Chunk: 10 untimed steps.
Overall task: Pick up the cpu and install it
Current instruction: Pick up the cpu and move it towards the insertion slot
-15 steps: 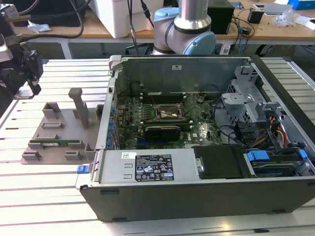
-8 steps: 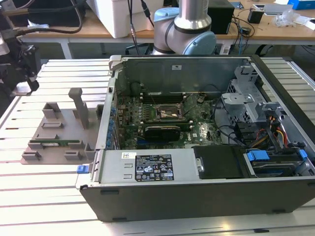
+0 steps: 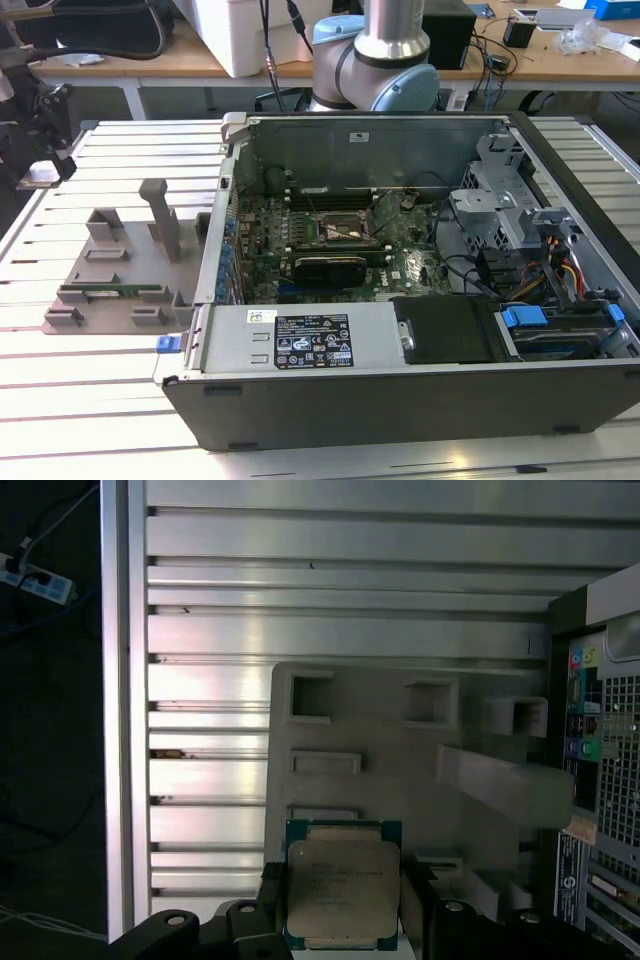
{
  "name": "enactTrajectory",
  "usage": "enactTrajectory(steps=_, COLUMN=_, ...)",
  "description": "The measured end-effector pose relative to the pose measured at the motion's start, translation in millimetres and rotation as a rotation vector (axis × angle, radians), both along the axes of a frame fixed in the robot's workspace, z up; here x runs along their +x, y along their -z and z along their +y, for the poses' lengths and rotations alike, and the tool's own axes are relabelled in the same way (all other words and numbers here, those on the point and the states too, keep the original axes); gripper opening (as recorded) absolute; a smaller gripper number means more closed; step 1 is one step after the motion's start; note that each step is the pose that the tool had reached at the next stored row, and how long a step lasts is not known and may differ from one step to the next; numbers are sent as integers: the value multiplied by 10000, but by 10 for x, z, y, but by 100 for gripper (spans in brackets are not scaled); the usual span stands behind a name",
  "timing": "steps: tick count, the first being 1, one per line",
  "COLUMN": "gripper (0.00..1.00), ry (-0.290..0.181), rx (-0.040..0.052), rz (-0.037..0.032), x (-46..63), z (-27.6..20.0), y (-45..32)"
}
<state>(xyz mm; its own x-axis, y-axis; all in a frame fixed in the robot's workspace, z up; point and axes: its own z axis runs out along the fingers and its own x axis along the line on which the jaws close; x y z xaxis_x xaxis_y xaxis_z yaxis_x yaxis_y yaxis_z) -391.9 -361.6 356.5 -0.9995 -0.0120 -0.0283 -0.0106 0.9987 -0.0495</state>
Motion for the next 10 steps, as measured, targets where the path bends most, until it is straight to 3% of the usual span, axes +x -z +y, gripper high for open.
enactTrajectory(steps=6, gripper=55, ry=0, rx=2, rz=-1, x=0, z=0, y=-121)
enactTrajectory(steps=10, gripper=55, ry=0, rx=3, rz=1, x=0, z=0, y=-292)
